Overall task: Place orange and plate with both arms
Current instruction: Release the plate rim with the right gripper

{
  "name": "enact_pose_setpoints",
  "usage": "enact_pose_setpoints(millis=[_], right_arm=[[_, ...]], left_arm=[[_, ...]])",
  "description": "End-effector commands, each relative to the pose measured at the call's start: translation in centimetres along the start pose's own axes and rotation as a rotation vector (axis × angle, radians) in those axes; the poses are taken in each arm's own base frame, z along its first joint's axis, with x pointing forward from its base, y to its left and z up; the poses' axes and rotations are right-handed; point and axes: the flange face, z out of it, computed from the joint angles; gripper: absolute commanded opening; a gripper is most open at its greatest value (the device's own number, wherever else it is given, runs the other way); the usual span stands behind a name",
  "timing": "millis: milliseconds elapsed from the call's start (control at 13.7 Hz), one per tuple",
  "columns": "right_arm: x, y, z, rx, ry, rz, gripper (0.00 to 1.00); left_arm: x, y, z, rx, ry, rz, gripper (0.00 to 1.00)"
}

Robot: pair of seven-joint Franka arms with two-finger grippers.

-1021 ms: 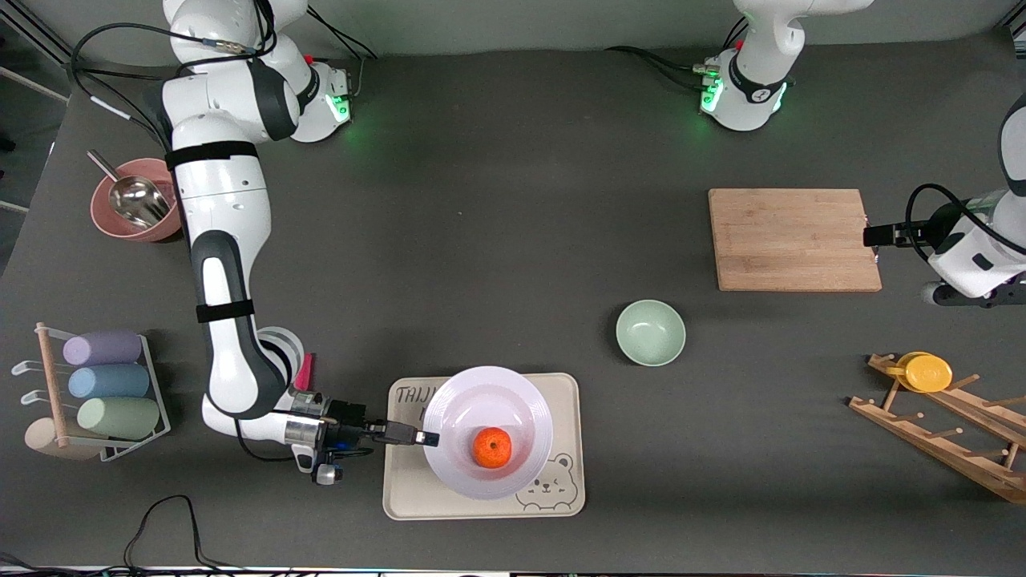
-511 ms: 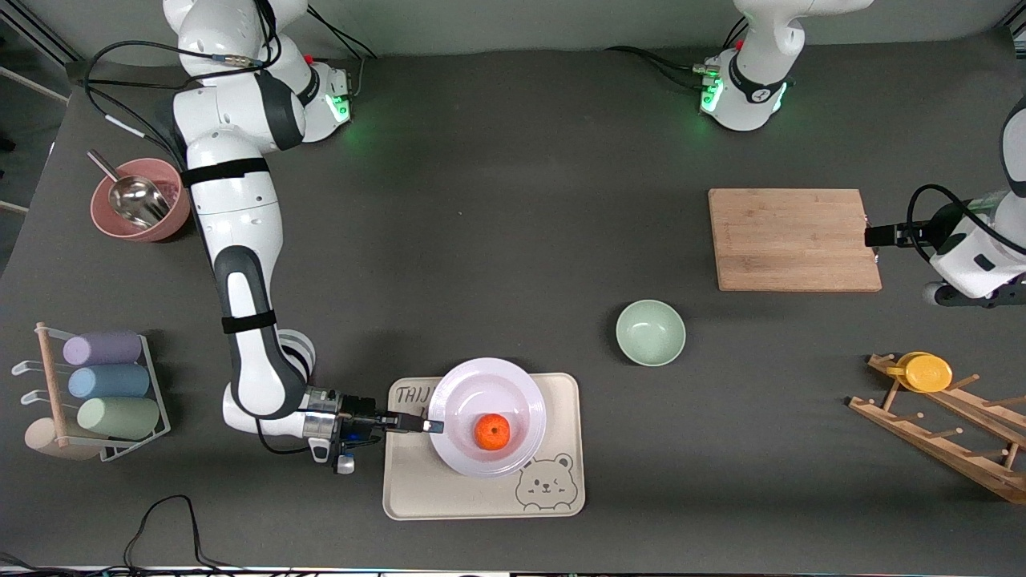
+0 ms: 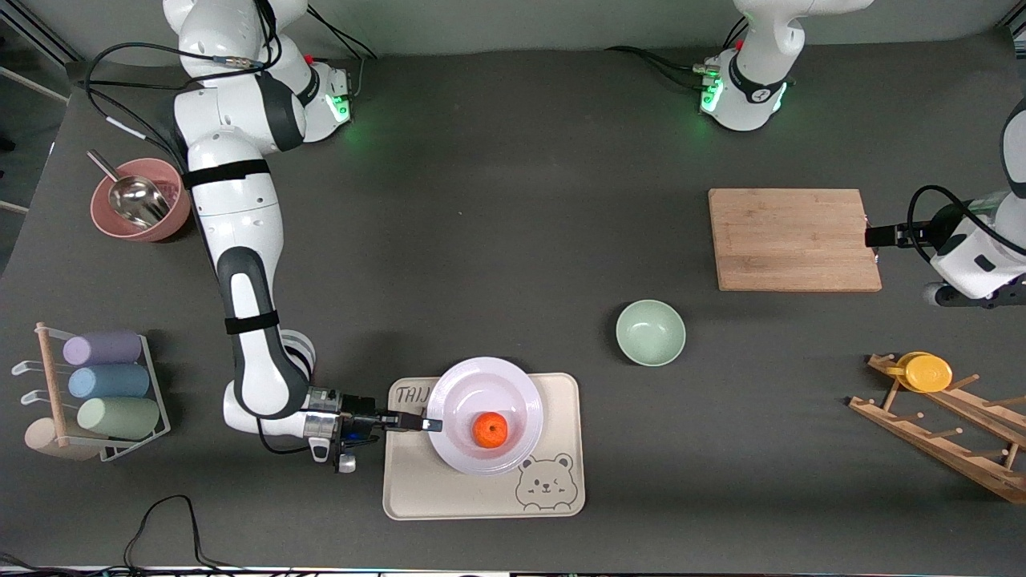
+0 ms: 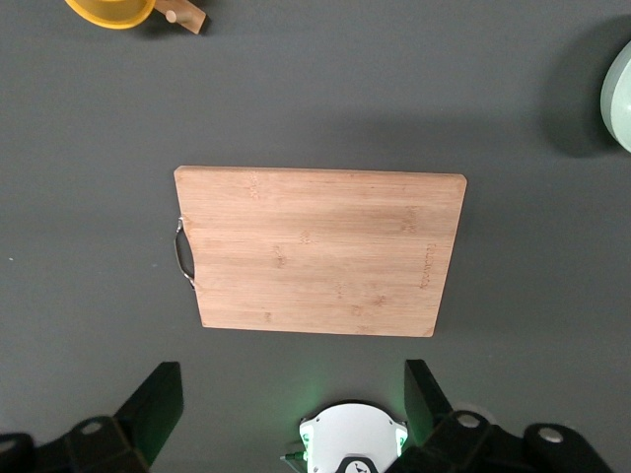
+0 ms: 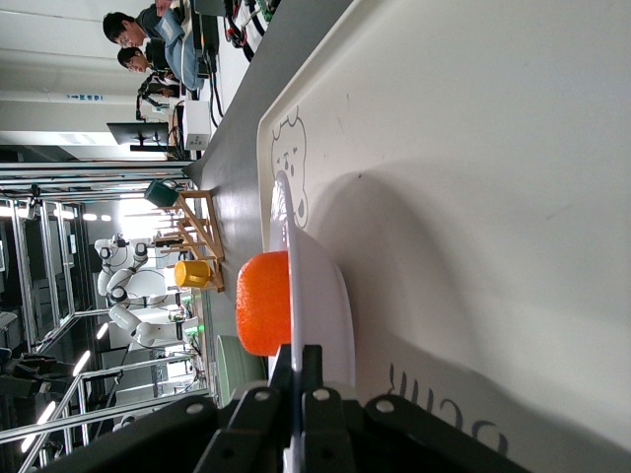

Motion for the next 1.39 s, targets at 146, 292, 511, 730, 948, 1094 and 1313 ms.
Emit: enact_pose_setpoints(millis=[146,292,511,730,948,1094,1313], right_arm=[[0.2,0.0,-0.8,-0.065,-0.025,-0.004,0.66],[0.5,0.0,-1.8,-0.097,-0.034,-0.014,0.76],[0.8,0.3,-2.7,-0.135,-0.039,-0.028,0.96],[0.8,0.3,-2.8,-0.138,-0.039,-0.029,0.99],[1.2,-0.4,-4.4,-0.203,-0.054,-0.033,1.0],[2.0,-3.5,-6.5,-0.263,-0.056,-0.028,1.0],[1.2,-8.5,-10.0,-0.369,-0.094,0.024,1.0]], left_arm=[[0.1,-0.4,-0.3,0.008,-0.012,0.014,1.0],[0.1,-0.7,-0.3,0.006,-0.014,0.026,1.0],[0.2,-1.1,0.0,0.007,-0.021,0.03,1.0],[0.2,-1.1,0.0,0.007,-0.021,0.03,1.0],[0.2,-1.2,0.0,0.006,-0.021,0.028,1.0],[0.2,-1.2,0.0,0.006,-0.021,0.028,1.0],[0.2,-1.2,0.0,0.006,-0.021,0.028,1.0]])
